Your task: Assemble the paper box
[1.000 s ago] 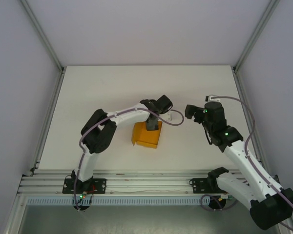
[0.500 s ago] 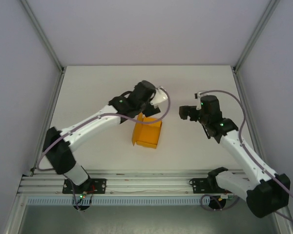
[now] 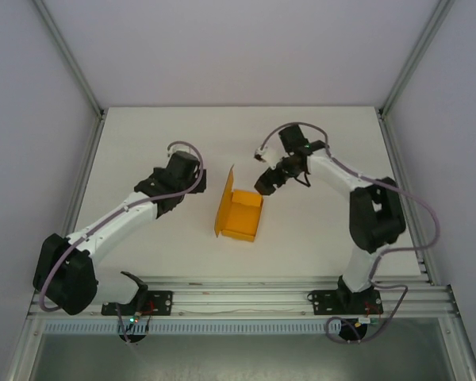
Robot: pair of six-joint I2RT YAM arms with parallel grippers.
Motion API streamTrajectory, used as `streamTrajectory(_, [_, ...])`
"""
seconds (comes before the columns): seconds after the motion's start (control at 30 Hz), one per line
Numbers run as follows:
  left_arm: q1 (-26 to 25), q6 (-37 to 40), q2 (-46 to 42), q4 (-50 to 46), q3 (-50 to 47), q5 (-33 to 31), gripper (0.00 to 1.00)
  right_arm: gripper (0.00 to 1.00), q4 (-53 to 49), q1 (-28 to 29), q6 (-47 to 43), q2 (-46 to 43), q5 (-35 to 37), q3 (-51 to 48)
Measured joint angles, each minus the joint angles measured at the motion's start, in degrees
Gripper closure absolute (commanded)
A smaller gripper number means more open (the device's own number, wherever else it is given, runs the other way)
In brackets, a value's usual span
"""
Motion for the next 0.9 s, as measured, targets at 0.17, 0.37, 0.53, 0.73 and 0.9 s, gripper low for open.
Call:
streamTrajectory(0.17, [0.6, -3.1, -2.5, -0.3, -4.0, 1.0, 0.00, 0.31, -7.6, 3.3, -5.7, 9.0, -0.3, 8.9])
streamTrajectory(0.37, [0.7, -3.4, -3.3, 0.2, -4.8, 1.8, 0.00, 0.35, -15.5, 4.5, -9.5, 15.4, -1.0, 15.2])
streamTrajectory(0.53, [0.7, -3.4, -3.5, 0.2, -6.1, 1.8, 0.00, 0.44, -17.6, 5.4, -9.0, 17.3, 0.9, 16.2])
streamTrajectory(0.73, [0.7, -3.4, -3.5, 0.2, -7.4, 1.8, 0.00, 0.60, -16.2, 6.4, -5.0, 18.6, 4.5, 16.5])
streamTrajectory(0.9, [0.7, -3.4, -3.5, 0.4, -7.7, 1.9, 0.00, 0.67, -14.3, 7.1, -1.3, 20.8, 7.8, 18.1])
